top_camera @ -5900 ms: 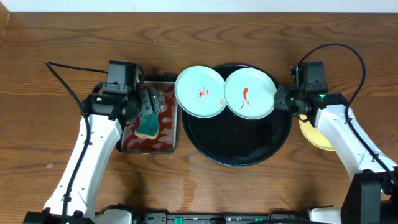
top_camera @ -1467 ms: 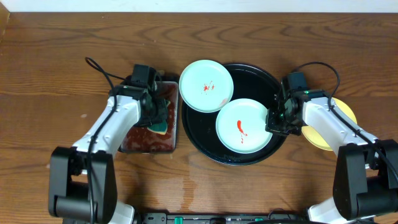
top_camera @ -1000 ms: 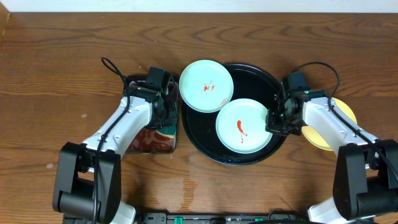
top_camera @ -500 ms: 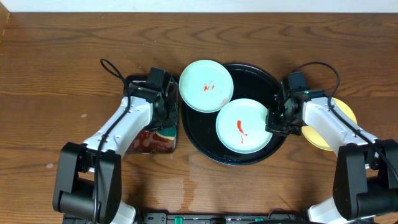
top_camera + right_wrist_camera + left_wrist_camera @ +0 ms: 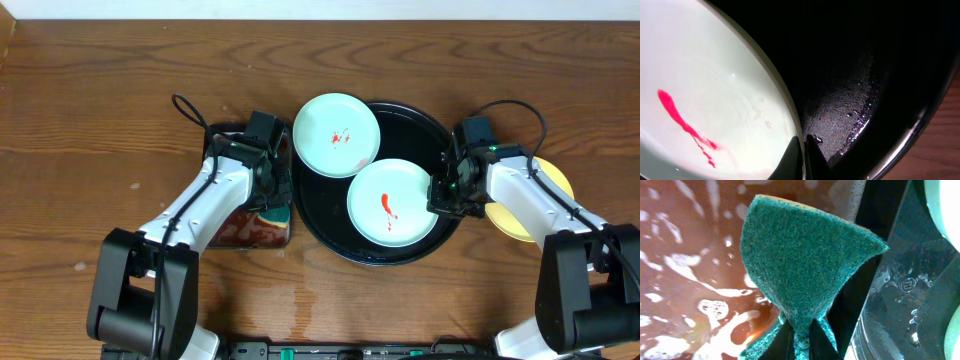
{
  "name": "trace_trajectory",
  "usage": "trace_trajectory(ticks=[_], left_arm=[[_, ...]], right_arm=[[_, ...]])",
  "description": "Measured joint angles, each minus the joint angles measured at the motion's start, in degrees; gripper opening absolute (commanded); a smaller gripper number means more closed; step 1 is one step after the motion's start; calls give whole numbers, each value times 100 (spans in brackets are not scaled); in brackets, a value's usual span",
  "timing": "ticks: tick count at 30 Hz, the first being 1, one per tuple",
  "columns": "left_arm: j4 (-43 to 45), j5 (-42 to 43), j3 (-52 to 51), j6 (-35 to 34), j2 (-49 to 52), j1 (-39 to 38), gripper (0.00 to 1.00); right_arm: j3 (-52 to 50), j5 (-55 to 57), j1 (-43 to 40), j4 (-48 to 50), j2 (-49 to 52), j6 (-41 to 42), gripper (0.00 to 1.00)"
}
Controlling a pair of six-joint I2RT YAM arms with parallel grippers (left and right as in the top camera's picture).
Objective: Clean dirty plates on tray and stack at the side
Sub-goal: 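Lift the sponge out of the soapy tray and let it drip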
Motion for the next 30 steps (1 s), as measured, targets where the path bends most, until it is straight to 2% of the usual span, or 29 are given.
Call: trace_trajectory(ticks=[5, 13, 22, 25, 30], left_arm=[[-11, -28, -2, 2, -328, 109, 7], [267, -109, -4, -229, -1480, 472, 7], [1005, -98, -4, -455, -1646, 483, 7], [1113, 107, -4, -466, -1676, 577, 7], [1338, 903, -4, -345, -1687, 1093, 7]], right_arm=[[0, -2, 0, 0, 0, 2, 1], [0, 0, 0, 0, 0, 0, 1], [-2, -2, 0, -28, 0, 0, 1], [-2, 0, 0, -28, 0, 0, 1], [-2, 0, 0, -26, 0, -7, 1]])
